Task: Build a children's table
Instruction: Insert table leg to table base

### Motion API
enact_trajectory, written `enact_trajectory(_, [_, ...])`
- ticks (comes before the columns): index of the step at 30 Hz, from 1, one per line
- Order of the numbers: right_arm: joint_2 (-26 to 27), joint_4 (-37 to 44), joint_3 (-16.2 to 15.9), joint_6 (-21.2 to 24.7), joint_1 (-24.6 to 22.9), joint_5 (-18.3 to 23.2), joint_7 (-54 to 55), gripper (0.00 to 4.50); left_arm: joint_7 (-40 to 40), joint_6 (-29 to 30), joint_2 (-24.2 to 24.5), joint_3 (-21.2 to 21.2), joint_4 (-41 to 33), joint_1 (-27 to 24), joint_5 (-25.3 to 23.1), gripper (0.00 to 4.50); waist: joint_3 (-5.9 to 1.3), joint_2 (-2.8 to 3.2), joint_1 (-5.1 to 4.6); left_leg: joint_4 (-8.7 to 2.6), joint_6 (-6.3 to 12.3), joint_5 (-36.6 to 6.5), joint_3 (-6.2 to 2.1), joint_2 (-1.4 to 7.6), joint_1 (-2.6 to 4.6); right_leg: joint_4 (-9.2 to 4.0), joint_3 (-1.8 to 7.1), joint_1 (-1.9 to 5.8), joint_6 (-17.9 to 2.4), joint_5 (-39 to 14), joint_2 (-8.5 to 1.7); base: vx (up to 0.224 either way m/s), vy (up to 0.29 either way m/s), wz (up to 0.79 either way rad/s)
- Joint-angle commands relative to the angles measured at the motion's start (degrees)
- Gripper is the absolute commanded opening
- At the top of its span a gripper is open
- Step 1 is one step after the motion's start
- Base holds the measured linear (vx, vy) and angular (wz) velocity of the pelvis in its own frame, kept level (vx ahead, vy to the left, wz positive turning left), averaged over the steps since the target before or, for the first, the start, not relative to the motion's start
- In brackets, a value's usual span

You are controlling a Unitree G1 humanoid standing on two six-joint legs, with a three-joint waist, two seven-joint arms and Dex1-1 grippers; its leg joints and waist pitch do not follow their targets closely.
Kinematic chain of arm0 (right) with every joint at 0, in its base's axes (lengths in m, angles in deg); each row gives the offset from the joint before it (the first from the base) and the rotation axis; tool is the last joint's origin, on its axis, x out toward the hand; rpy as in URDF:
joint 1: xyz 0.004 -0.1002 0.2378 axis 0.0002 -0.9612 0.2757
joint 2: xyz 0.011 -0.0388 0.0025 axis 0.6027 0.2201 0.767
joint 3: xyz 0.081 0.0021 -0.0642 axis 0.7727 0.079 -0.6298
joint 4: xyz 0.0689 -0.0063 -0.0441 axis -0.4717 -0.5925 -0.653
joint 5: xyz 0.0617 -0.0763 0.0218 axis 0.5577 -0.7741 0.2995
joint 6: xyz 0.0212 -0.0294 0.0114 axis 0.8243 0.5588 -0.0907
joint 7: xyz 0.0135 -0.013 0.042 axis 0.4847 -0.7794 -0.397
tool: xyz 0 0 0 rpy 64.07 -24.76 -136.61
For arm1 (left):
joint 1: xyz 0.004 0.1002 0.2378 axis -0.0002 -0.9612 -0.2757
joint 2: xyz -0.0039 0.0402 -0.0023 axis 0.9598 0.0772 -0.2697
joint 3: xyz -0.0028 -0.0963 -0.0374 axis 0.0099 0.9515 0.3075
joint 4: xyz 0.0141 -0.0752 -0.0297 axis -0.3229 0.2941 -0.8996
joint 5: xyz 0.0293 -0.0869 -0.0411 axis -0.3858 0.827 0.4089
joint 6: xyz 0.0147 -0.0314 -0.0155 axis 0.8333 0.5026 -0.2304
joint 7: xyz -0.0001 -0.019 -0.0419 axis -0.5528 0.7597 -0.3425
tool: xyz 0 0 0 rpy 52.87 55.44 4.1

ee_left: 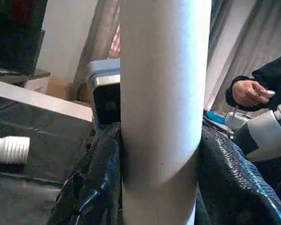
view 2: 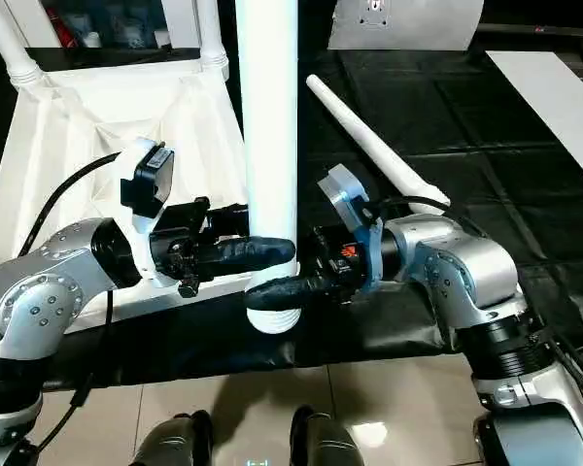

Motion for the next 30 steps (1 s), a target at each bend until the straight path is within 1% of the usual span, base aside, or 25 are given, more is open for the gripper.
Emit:
enact_trajectory(1, [0.03,0.28,-0.26,0.50,0.82,0.09,-0.47,2.48,0.34,0.00,-0.05,-0.51,-2.07,0.33,-0.11,1.98,-5.68,-0.15,0.27,-3.41,4.45,-7.54,-1.08,2.92,1.23,-4.13,3.67,4.24,-9.77,-20.31,-4.92,0.000,0.000,0.00])
enact_trajectory(2, [0.03,0.28,-0.31,0.53,0.81,0.13,-0.54,2.37,0.36,-0.02,-0.03,-0.54,-2.12,0.28,-0.13,1.98,-5.75,-0.23,0.27,-3.38,4.49,-7.43,-1.06,2.92,1.21,-4.11,3.69,4.30,-9.85,-20.12,-4.95,0.000,0.000,0.00])
enact_trajectory(6, [0.10,0.24,-0.50,0.65,0.77,0.03,-0.72,2.32,0.35,-0.14,0.03,-0.67,-2.17,0.16,-0.41,1.98,-5.74,-0.21,0.33,-3.37,4.46,-7.50,-1.07,2.93,1.18,-4.06,3.66,4.28,-9.83,-20.19,-4.94,0.000,0.000,0.00])
enact_trajectory(10, [0.35,0.45,-0.77,0.51,0.34,-0.32,-0.47,2.17,0.20,-0.35,0.36,-0.82,-2.38,-0.21,-0.96,1.98,-5.80,-0.26,0.37,-3.34,4.50,-7.27,-1.04,2.92,1.25,-4.03,3.68,4.27,-9.81,-20.05,-4.91,0.000,0.000,0.00])
enact_trajectory(12, [0.48,0.53,-0.89,0.35,0.05,-0.56,-0.13,2.14,-0.64,-1.03,0.62,-0.96,-2.58,-0.60,-2.26,1.98,-5.81,-0.24,0.37,-3.33,4.47,-7.22,-1.05,2.92,1.21,-4.00,3.69,4.27,-9.78,-19.98,-4.93,0.000,0.000,0.00])
enact_trajectory(15, [0.65,0.64,-1.07,0.01,-0.55,-1.03,0.49,2.08,-0.89,0.35,1.24,-1.22,-2.78,-1.29,-1.90,1.98,-5.83,-0.22,0.40,-3.32,4.36,-7.17,-1.05,2.95,1.20,-3.97,3.70,4.28,-9.76,-19.91,-4.99,0.000,0.000,0.00])
enact_trajectory(16, [0.65,0.65,-1.28,-0.44,-1.10,-1.60,0.92,2.06,-0.74,0.86,1.75,-1.41,-3.13,-1.90,-1.77,2.33,-5.84,-0.20,0.38,-3.35,4.37,-7.18,-1.06,2.93,1.21,-3.95,3.69,4.26,-9.79,-19.87,-4.95,0.000,0.000,0.00])
enact_trajectory(17, [0.69,0.57,-1.46,-0.97,-1.48,-2.16,1.22,2.06,-0.90,0.81,1.71,-1.41,-3.18,-2.29,-1.78,2.33,-5.80,-0.22,0.39,-3.36,4.35,-7.33,-1.05,2.96,1.21,-4.00,3.68,4.24,-9.77,-20.04,-4.97,0.000,0.000,0.00])
enact_trajectory(19, [0.73,0.51,-1.58,-1.37,-1.74,-2.56,1.44,2.04,-1.07,0.71,1.61,-1.39,-3.17,-2.54,-1.83,2.69,-5.83,-0.17,0.38,-3.37,4.31,-7.26,-1.04,3.02,1.27,-4.00,3.74,4.19,-9.75,-19.77,-4.93,0.000,0.000,0.00])
enact_trajectory(21, [1.06,0.61,-1.79,-2.42,-2.74,-3.51,2.25,2.02,-1.08,0.01,1.56,-1.87,-3.34,-3.57,-2.51,2.77,-5.76,-0.16,0.40,-3.39,4.25,-7.63,-1.05,3.06,1.26,-4.09,3.75,4.18,-9.69,-20.31,-5.02,0.000,0.000,0.00])
enact_trajectory(23, [1.22,0.65,-1.89,-2.80,-3.15,-3.95,2.59,2.00,-1.22,-0.18,1.50,-1.98,-3.33,-3.91,-2.75,3.05,-5.76,-0.18,0.41,-3.41,4.03,-7.79,-1.06,3.02,1.22,-4.09,3.73,4.21,-9.52,-20.72,-5.02,0.000,0.000,0.00])
enact_trajectory(24, [1.37,0.95,-2.07,-3.13,-3.83,-4.41,2.83,2.00,-1.33,-0.21,1.54,-2.07,-3.46,-4.28,-2.81,3.05,-5.70,0.10,0.50,-3.43,3.90,-7.98,-1.10,3.01,1.30,-4.11,3.71,4.15,-9.53,-20.79,-5.00,0.000,0.000,0.00])
enact_trajectory(25, [1.45,1.13,-2.13,-3.22,-4.17,-4.55,3.05,2.00,-1.44,-0.17,1.54,-2.03,-3.50,-4.39,-2.76,3.11,-5.66,-0.03,0.46,-3.49,3.79,-8.22,-1.09,3.08,1.32,-4.13,3.73,4.11,-9.54,-20.74,-4.95,0.000,0.000,0.00])
enact_trajectory(28, [1.62,1.47,-2.17,-3.34,-4.78,-4.68,3.45,2.00,-1.53,0.05,1.64,-1.85,-3.67,-4.61,-2.44,3.50,-5.66,-0.01,0.51,-3.48,3.78,-8.67,-1.10,3.06,1.34,-4.19,3.75,4.15,-9.65,-20.80,-5.03,0.000,0.000,0.00])
enact_trajectory(29, [1.67,1.51,-2.19,-3.44,-4.92,-4.75,3.66,2.00,-1.52,0.05,1.63,-1.77,-3.68,-4.69,-2.49,3.50,-5.66,-0.01,0.53,-3.48,3.79,-8.62,-1.11,3.03,1.36,-4.16,3.72,4.14,-9.66,-20.78,-4.97,0.000,0.000,0.00])
enact_trajectory(30, [1.69,1.54,-2.25,-3.64,-5.08,-4.94,3.91,2.00,-1.52,0.03,1.63,-1.65,-3.62,-4.80,-2.49,3.60,-5.67,-0.01,0.55,-3.47,3.78,-8.51,-1.12,3.02,1.34,-4.18,3.73,4.16,-9.65,-20.78,-5.00,0.000,0.000,0.00])
